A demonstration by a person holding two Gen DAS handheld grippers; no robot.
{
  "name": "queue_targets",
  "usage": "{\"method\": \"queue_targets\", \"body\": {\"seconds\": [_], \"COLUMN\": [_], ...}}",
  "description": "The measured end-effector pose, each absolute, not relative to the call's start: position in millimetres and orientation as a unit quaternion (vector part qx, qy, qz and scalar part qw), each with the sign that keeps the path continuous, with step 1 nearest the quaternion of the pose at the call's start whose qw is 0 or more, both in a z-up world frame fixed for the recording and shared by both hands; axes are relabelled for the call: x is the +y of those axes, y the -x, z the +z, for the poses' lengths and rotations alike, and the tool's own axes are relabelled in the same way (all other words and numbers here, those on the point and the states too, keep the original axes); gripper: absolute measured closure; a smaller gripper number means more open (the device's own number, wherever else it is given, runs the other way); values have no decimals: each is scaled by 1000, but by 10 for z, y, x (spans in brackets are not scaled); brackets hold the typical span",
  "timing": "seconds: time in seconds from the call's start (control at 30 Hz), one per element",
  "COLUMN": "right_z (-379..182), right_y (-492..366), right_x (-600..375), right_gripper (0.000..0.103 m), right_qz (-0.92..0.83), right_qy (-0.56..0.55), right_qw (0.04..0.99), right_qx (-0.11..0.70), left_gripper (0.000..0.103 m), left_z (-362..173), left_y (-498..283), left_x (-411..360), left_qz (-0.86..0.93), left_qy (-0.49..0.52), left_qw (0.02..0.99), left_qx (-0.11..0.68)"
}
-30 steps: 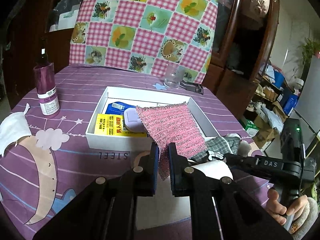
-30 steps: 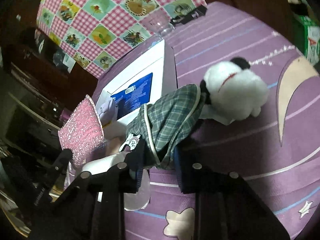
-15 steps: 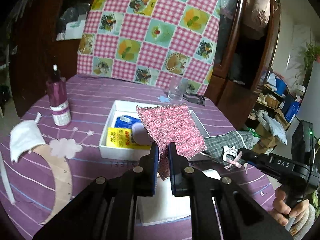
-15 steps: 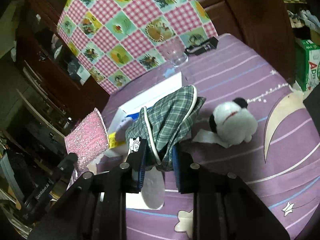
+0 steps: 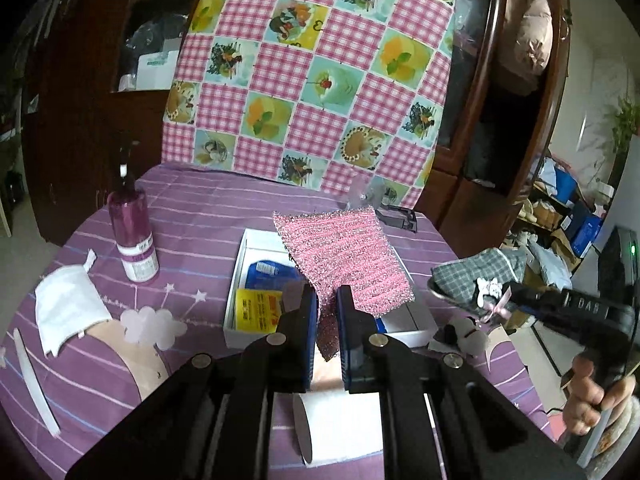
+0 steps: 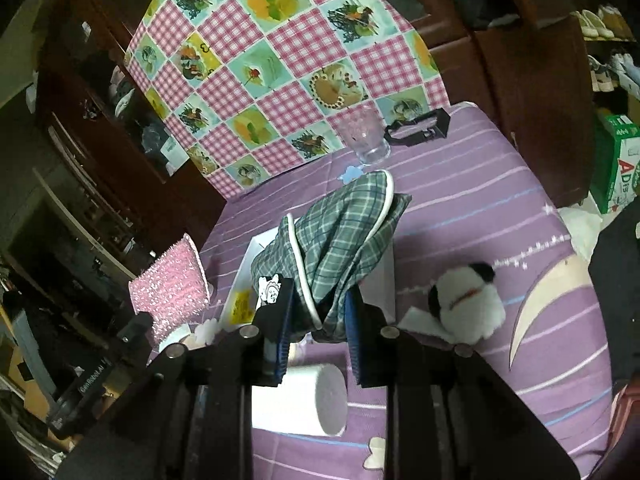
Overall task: Organize soft objects
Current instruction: 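Drop the sponge into the box with left gripper while right gripper carries plaid cloth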
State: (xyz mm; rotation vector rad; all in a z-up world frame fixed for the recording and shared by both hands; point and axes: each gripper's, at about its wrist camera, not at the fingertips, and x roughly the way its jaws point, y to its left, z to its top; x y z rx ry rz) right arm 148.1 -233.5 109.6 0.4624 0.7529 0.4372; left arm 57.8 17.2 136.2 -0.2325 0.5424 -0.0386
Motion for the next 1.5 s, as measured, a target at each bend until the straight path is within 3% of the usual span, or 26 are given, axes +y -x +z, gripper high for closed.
{"method": "queue_targets", "body": {"seconds": [0.33,0.6,1.13,1.37,1.5], "right_z": [1296,863,208,211,246], "right_y": [-2143,-2567,-2719,-2680,-2678], "right_x": [-2117,-1878,-1563,-1497,-1521], "right_gripper": [78,78,78,78,76], "right_qz": [223,232,231,221,212], "right_qy": [-219,-182,-64,-31,-31], "right_qw": [850,824,799,805,806], "right_qx": [424,483,551,549,552], "left_gripper": [95,95,95,95,94], "left_z": [1536,1085,560,568,611], "left_y": [-992,-1543,-1983,-2007,-1996], "left_x": [132,102,216,451,679], "left_qz": [-24,-54,-14,-2,-17], "left_qy": [73,104,94,104,119], "left_qw": [956,937,929,925,904], "left_qx": [283,329,357,366,410]}}
